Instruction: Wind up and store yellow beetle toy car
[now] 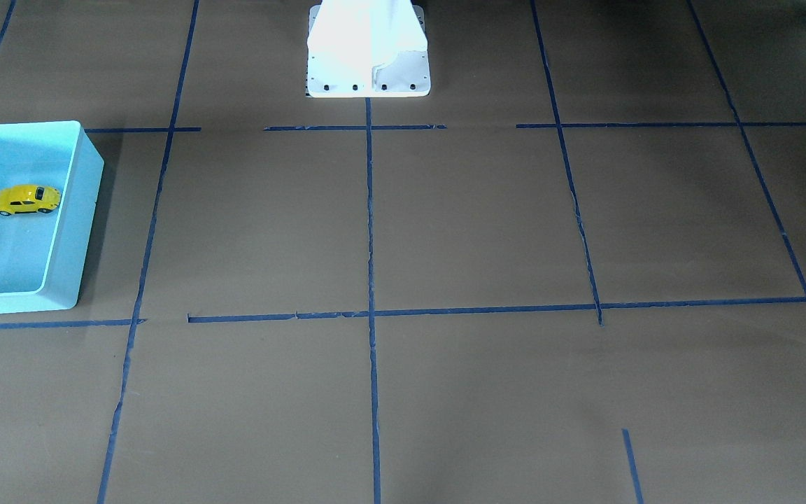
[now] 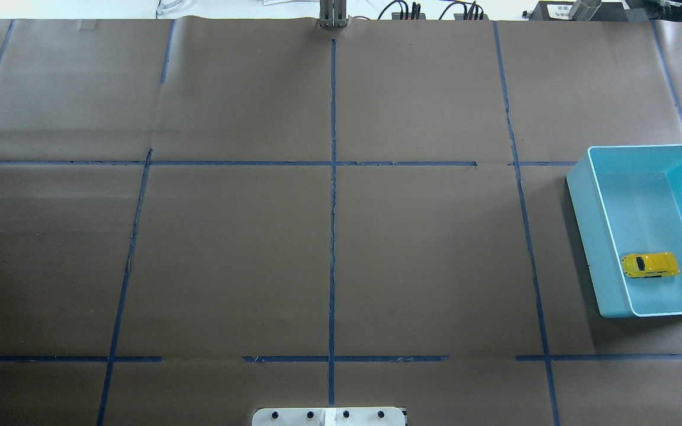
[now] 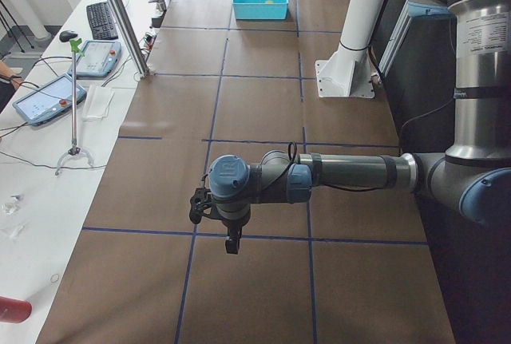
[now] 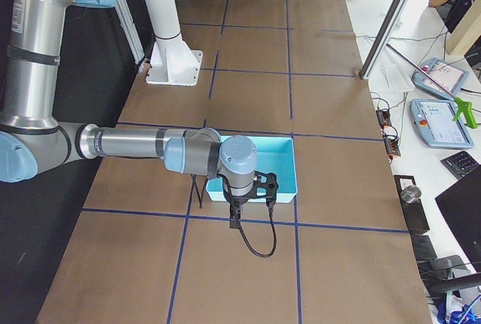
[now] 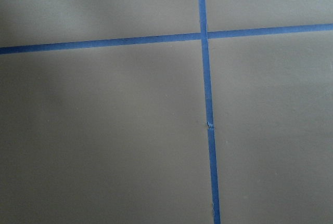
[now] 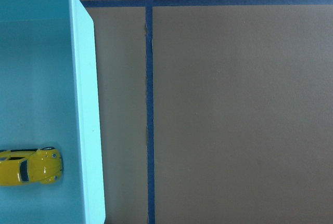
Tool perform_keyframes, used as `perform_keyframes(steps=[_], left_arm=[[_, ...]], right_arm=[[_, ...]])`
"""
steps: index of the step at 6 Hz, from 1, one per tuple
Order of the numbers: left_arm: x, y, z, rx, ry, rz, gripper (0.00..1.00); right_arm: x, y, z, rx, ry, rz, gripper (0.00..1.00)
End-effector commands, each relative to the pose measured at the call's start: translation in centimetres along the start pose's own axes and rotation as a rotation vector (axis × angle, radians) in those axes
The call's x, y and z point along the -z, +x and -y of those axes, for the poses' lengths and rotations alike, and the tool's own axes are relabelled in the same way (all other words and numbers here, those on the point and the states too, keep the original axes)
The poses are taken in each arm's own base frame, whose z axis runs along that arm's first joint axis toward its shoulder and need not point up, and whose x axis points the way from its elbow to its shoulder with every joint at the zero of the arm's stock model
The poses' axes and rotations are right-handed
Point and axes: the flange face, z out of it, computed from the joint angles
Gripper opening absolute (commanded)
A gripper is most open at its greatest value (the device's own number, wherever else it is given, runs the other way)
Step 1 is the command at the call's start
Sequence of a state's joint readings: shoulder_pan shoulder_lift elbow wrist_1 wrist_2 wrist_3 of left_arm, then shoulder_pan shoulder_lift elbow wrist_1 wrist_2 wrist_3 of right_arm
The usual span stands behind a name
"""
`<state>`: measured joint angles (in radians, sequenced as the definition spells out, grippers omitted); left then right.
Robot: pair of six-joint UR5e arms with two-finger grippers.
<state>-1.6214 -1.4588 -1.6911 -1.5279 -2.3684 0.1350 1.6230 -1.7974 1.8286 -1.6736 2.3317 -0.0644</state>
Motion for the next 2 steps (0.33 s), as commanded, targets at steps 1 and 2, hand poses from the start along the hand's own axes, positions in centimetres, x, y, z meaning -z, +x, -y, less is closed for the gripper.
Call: perform_keyframes(steps=[1, 2], left_arm=[[-0.01, -0.01, 0.01, -0.001, 0.001, 0.0, 1.0], [-0.01, -0.01, 0.01, -0.001, 0.001, 0.0, 1.0]], right_arm=[[-0.06, 0.05, -0.09, -0.001, -0.001, 0.0, 1.0], [-0.05, 0.04, -0.08, 0.0, 0.0, 0.0, 1.0]])
